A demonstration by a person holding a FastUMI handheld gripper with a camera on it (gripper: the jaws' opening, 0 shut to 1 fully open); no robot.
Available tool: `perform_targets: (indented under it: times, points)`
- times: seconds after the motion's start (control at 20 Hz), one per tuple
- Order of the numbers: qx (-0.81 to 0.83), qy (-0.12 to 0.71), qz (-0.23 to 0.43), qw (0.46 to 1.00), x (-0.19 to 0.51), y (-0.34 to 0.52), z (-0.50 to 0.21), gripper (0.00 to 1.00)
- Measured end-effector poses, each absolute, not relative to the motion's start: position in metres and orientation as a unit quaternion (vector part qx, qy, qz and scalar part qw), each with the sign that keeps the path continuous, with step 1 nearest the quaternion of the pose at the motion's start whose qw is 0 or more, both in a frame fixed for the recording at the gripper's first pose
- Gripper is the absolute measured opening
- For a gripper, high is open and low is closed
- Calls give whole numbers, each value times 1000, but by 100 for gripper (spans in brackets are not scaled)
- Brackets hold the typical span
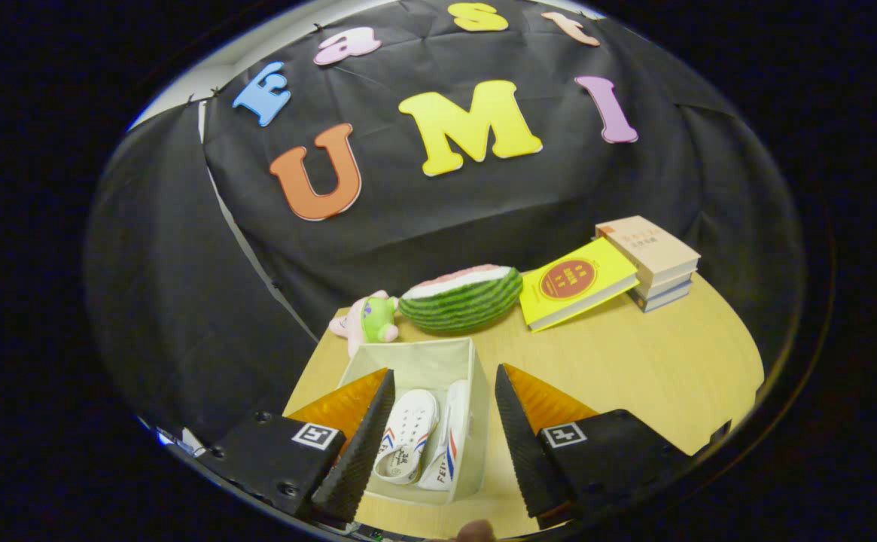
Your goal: Open the storage box then place both shoes into the box .Put the left shoe in first, then the right shoe, with the right side of both shoes facing outward in a uniform manner.
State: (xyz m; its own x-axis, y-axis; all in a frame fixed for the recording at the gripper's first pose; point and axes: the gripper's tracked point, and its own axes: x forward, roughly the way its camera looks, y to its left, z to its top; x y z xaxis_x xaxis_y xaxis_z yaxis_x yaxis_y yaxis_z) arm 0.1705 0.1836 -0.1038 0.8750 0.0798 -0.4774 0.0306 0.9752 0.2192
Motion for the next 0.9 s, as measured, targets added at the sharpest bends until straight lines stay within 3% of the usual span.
perform_targets:
  times: [0.25, 0.45, 0.9]
  points:
    - [46, 113, -2, 993, 146, 158, -36, 100]
    - [32, 51, -7, 998, 120, 146, -9, 100]
    - [9, 20, -11, 1000, 72, 144, 0, 100]
